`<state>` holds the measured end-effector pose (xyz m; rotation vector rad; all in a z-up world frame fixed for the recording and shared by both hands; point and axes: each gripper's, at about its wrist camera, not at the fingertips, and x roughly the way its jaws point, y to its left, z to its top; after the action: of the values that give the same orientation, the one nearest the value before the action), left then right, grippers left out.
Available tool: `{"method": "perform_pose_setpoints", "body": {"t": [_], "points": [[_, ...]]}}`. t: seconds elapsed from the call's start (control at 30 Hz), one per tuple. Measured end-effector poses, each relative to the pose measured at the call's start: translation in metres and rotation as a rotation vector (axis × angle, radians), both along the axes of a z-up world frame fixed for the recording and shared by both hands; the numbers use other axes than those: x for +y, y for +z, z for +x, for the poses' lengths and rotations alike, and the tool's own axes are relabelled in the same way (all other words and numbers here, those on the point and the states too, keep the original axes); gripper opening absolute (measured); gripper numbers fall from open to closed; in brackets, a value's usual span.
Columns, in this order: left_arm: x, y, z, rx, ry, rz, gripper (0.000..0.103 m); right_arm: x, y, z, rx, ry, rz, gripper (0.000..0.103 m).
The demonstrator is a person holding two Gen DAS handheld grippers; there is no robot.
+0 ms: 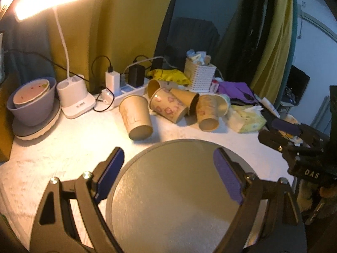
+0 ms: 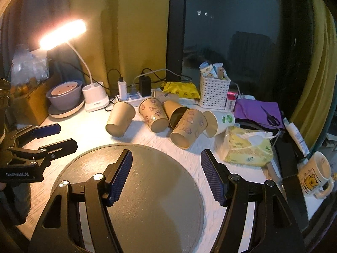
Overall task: Flip cup upright
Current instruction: 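Move the left tool toward the tipped-over brown paper cups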
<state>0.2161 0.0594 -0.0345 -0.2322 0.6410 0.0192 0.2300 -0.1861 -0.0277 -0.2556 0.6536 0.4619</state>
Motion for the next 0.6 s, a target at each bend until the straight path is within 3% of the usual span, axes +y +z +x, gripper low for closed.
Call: {"method": "perform_pose_setpoints", "body": {"t": [0.6], "points": [[0.05,-0.038,0.111,0.135,0.066,-0.023,0.087,0.026,-0.045,0.094,0.081,0.036,-0.004,0.07]]}}
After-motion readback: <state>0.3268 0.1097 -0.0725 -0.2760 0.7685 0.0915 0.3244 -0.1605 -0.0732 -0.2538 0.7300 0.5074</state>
